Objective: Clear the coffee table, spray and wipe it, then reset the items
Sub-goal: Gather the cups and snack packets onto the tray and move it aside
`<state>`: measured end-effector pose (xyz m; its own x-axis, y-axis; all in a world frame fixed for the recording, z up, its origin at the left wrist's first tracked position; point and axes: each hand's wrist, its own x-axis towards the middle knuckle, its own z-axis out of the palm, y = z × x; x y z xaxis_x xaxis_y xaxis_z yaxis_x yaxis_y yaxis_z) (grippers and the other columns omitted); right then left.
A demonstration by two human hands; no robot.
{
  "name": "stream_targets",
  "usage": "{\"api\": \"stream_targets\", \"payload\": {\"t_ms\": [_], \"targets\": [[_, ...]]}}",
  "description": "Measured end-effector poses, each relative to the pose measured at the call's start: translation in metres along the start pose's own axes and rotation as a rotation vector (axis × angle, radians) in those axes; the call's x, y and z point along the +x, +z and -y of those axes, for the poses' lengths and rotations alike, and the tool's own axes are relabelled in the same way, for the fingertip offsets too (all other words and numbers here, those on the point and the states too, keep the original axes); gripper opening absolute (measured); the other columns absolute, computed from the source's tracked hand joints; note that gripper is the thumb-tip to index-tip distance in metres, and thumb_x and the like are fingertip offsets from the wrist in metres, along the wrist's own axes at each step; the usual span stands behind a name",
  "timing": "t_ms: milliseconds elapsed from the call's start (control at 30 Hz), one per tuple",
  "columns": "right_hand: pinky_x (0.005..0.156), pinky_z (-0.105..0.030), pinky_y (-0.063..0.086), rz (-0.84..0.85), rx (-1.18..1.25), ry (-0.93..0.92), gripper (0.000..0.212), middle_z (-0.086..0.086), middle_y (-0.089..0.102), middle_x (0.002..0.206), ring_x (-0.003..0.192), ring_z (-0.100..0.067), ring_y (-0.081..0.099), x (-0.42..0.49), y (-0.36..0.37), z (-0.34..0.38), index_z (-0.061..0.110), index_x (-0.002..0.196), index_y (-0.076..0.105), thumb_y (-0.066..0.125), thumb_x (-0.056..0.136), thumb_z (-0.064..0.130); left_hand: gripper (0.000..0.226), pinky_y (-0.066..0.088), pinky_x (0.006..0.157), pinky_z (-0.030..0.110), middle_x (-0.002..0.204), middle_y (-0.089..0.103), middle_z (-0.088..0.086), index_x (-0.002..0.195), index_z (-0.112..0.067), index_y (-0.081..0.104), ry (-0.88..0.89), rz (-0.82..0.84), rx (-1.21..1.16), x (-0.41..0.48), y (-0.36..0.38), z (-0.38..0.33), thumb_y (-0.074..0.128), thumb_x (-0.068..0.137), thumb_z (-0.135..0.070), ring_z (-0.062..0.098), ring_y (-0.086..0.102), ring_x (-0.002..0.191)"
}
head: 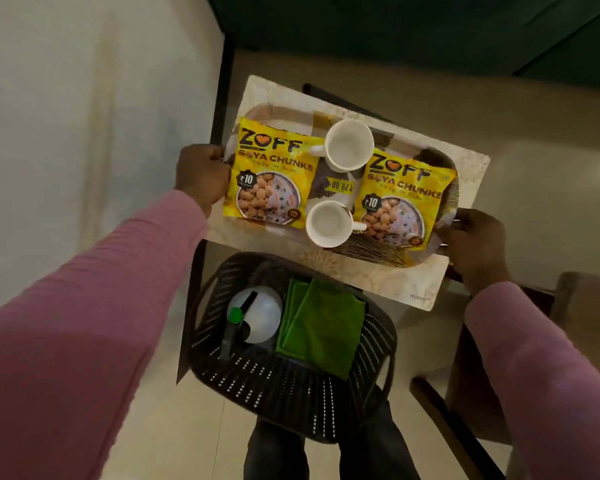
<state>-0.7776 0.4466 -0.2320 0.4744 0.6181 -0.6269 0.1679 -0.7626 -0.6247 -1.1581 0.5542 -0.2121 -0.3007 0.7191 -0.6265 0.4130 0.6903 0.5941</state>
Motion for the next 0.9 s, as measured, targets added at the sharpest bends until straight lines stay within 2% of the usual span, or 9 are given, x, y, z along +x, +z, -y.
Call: {"api": "stream_targets", "payload": {"t_ms": [133,200,267,333,400,500,667,800,900], "targets": [[0.072,-0.052,0.058,0.036,-0.035,0.082,0.027,-0.018,0.070,0.092,0.080,-0.034,0.069,0.012,0.018,-0.028,0.003,0.106,0.068,0.064,0.080,0.000,0.021,0.056,0.081,0.059,0.094,0.071,0.024,0.089,-0.008,0.076,-0.074,0.018,-0.022,0.007,0.013,0.019,0.064,0.072,-0.004,0.034,0.069,0.083],[0.072,-0.053,0.058,0.048,-0.053,0.115,0.025,-0.017,0.070,0.091,0.081,-0.035,0.068,0.012,0.022,-0.037,0.003,0.105,0.067,0.062,0.081,-0.002,0.021,0.057,0.079,0.053,0.083,0.071,0.018,0.077,-0.015,0.076,-0.094,0.024,-0.021,0.007,0.017,0.027,0.063,0.076,0.001,0.029,0.066,0.077],[0.072,-0.052,0.058,0.059,-0.065,0.134,0.026,-0.015,0.070,0.092,0.083,-0.033,0.069,0.013,0.023,-0.043,0.005,0.106,0.067,0.060,0.082,-0.001,0.025,0.057,0.075,0.049,0.082,0.070,0.014,0.074,-0.021,0.074,-0.101,0.031,0.001,0.006,0.020,0.030,0.062,0.079,0.001,0.027,0.065,0.074],[0.071,-0.051,0.059,0.057,-0.088,0.141,0.025,-0.012,0.071,0.093,0.083,-0.031,0.069,0.011,0.023,-0.048,0.007,0.107,0.067,0.059,0.084,0.001,0.029,0.057,0.076,0.043,0.088,0.071,0.012,0.082,-0.025,0.071,-0.104,0.037,0.010,0.003,0.023,0.030,0.061,0.084,0.002,0.024,0.065,0.075],[0.073,-0.050,0.059,0.043,-0.112,0.148,0.023,-0.011,0.071,0.094,0.083,-0.030,0.069,0.009,0.025,-0.051,0.010,0.106,0.067,0.060,0.085,0.003,0.031,0.057,0.081,0.044,0.092,0.072,0.010,0.092,-0.027,0.069,-0.099,0.037,0.006,0.003,0.026,0.031,0.060,0.086,0.002,0.026,0.066,0.080],[0.072,-0.049,0.059,0.033,-0.135,0.153,0.021,-0.008,0.071,0.091,0.082,-0.028,0.069,0.009,0.027,-0.058,0.012,0.102,0.068,0.061,0.084,0.004,0.031,0.057,0.084,0.046,0.101,0.072,0.011,0.110,-0.017,0.070,-0.096,0.036,0.036,0.003,0.026,0.033,0.059,0.088,0.001,0.030,0.068,0.090],[0.072,-0.050,0.059,0.016,-0.150,0.160,0.022,-0.007,0.071,0.090,0.082,-0.028,0.069,0.009,0.027,-0.059,0.015,0.098,0.068,0.059,0.084,0.002,0.031,0.056,0.087,0.048,0.108,0.071,0.012,0.116,-0.011,0.069,-0.083,0.023,0.094,0.000,0.026,0.034,0.062,0.088,-0.002,0.032,0.068,0.098],[0.071,-0.050,0.059,-0.011,-0.186,0.162,0.023,-0.006,0.071,0.086,0.079,-0.027,0.070,0.005,0.027,-0.059,0.024,0.084,0.067,0.058,0.081,0.003,0.037,0.055,0.087,0.039,0.108,0.066,0.005,0.127,-0.007,0.062,-0.066,0.035,0.102,-0.004,0.031,0.036,0.060,0.091,0.000,0.023,0.065,0.095],[0.073,-0.050,0.059,-0.025,-0.208,0.148,0.019,-0.007,0.071,0.090,0.082,-0.028,0.069,0.000,0.026,-0.057,0.021,0.092,0.068,0.059,0.084,0.006,0.036,0.053,0.093,0.043,0.109,0.066,0.007,0.127,-0.004,0.061,-0.037,0.063,0.168,-0.005,0.030,0.035,0.058,0.092,0.000,0.025,0.064,0.099]]}}
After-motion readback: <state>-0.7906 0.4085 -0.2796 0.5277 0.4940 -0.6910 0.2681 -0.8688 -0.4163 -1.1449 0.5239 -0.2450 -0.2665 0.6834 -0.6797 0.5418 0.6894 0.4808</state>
